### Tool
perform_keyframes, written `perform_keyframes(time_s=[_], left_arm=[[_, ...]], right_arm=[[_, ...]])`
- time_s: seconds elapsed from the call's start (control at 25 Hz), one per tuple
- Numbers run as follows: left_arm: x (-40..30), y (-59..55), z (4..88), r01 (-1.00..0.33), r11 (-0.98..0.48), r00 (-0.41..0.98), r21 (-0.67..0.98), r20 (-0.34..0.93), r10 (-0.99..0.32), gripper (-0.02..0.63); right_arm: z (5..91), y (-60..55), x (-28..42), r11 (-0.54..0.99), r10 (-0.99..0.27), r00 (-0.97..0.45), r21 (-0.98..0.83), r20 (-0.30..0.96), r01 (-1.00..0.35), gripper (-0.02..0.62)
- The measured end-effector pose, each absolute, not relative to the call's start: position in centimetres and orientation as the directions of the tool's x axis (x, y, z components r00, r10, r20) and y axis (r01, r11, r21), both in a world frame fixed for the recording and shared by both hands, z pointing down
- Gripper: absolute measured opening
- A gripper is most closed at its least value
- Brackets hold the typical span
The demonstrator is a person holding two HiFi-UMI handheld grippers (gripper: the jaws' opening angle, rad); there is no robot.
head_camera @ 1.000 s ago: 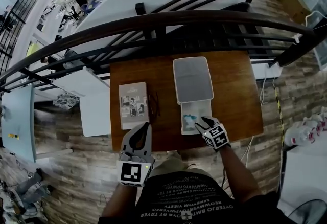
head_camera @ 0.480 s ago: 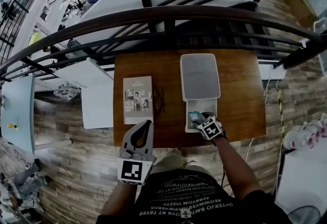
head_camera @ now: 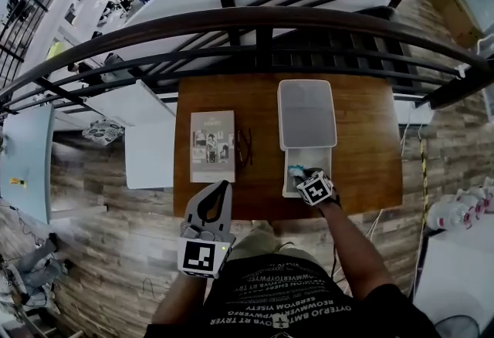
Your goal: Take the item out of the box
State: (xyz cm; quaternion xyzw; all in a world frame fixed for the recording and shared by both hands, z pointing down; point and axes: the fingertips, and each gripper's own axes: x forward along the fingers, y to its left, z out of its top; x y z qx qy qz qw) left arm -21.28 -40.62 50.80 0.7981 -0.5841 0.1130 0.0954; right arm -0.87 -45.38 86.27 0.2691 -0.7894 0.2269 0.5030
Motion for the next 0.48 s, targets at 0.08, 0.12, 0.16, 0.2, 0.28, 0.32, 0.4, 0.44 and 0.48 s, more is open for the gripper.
perform_keyframes(time_s=[0.08, 0.12, 0.16, 0.2, 0.28, 0.32, 0.4, 0.44, 0.48], left_arm=[[-21.1, -40.1, 50.8, -0.953, -0.302, 0.295, 0.021, 0.29, -0.91, 0.006], [-20.9, -39.9, 50.8, -0.953, -0.303, 0.295, 0.02, 0.288, -0.911, 0.006], [-20.8, -39.7, 50.7, -0.953, -0.303, 0.296, 0.02, 0.284, -0.912, 0.006], [-20.7, -39.5, 50.5, -0.953, -0.304, 0.297, 0.02, 0.28, -0.913, 0.006], [-20.3, -39.0, 50.3, -0.952, -0.306, 0.3, 0.021, 0.279, -0.912, 0.006], [-20.0, -38.8, 50.1, -0.951, -0.309, 0.302, 0.02, 0.278, -0.912, 0.006], [-19.5, -38.3, 49.9, -0.949, -0.316, 0.308, 0.015, 0.269, -0.913, 0.006], [-19.1, -38.0, 49.7, -0.948, -0.318, 0.311, 0.015, 0.265, -0.913, 0.006], [-18.8, -37.6, 49.6, -0.947, -0.32, 0.313, 0.016, 0.264, -0.913, 0.006]], right_arm=[[86.1, -45.1, -0.8, 0.766, -0.205, -0.349, -0.072, 0.915, -0.639, 0.084], [85.8, -44.9, -0.8, 0.772, -0.206, -0.349, -0.067, 0.914, -0.632, 0.064], [85.5, -44.8, -0.7, 0.775, -0.215, -0.353, -0.061, 0.911, -0.629, 0.048], [85.0, -44.8, -0.7, 0.772, -0.233, -0.361, -0.055, 0.903, -0.633, 0.042], [83.6, -45.1, -0.4, 0.752, -0.284, -0.387, -0.047, 0.877, -0.657, 0.038], [82.7, -45.2, -0.2, 0.742, -0.309, -0.399, -0.044, 0.864, -0.669, 0.038], [81.2, -45.1, 0.5, 0.721, -0.343, -0.417, -0.049, 0.842, -0.691, 0.038], [80.5, -44.8, 0.9, 0.708, -0.354, -0.424, -0.057, 0.833, -0.703, 0.038], [79.9, -44.5, 1.5, 0.696, -0.365, -0.431, -0.066, 0.825, -0.715, 0.038]])
